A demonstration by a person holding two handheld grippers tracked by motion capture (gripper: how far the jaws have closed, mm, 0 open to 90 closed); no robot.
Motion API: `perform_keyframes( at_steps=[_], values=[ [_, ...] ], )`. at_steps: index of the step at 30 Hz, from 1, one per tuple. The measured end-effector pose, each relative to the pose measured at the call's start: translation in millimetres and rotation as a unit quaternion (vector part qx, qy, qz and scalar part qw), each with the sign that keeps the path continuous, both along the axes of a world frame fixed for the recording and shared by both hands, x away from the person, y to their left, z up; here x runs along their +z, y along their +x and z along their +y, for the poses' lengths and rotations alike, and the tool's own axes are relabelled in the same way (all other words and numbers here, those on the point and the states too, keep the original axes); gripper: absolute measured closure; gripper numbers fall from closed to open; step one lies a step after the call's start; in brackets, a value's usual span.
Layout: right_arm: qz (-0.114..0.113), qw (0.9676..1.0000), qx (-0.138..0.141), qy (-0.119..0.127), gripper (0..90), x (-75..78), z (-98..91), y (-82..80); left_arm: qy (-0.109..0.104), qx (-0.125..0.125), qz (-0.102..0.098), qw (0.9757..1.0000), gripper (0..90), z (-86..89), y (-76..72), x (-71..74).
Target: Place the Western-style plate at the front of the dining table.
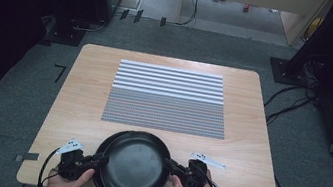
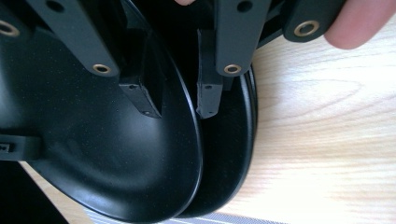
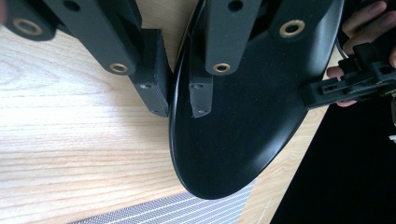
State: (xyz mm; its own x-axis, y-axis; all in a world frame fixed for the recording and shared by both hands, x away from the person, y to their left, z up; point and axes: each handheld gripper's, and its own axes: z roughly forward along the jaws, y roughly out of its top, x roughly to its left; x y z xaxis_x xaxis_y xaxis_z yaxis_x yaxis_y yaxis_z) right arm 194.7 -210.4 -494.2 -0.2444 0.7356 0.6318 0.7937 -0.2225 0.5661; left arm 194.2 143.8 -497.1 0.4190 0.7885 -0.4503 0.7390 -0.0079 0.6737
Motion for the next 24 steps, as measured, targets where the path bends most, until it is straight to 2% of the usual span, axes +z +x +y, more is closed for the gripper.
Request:
perform_keyframes(
  at_steps=[4, 10, 12, 13, 15, 21, 24],
  values=[
    [-0.004, 1.0000, -0.005, -0.006, 80.6, 2.4, -0.1, -0.7, 0.006, -0.004, -0.002, 1.0000, 69.9, -2.6, -0.2, 0.1],
    [-0.006, 0.9999, -0.015, 0.005, 81.2, 1.5, -0.9, -1.6, -0.009, -0.008, 0.005, 0.9999, 66.3, -1.9, 0.6, -0.4],
    [-0.010, 0.9997, -0.019, 0.010, 81.4, 0.6, -1.6, -1.5, -0.014, -0.012, 0.010, 0.9998, 65.4, -1.2, 0.9, -0.5],
    [-0.008, 0.9995, -0.021, 0.022, 81.7, -0.8, -3.0, -0.8, -0.021, -0.014, 0.014, 0.9996, 64.8, -0.6, 1.3, -0.9],
    [-0.009, 0.9995, -0.020, 0.024, 81.7, -1.4, -3.5, -0.2, -0.023, -0.016, 0.015, 0.9995, 64.6, -0.5, 1.5, -1.1],
    [-0.008, 0.9987, -0.023, 0.045, 82.2, -4.4, -5.4, 1.3, -0.018, -0.018, 0.010, 0.9996, 60.1, -2.9, 0.3, -0.5],
    [-0.006, 0.9985, -0.023, 0.049, 82.1, -5.2, -5.9, 1.9, -0.023, -0.021, 0.012, 0.9994, 58.7, -2.2, 0.5, -0.6]
  ],
)
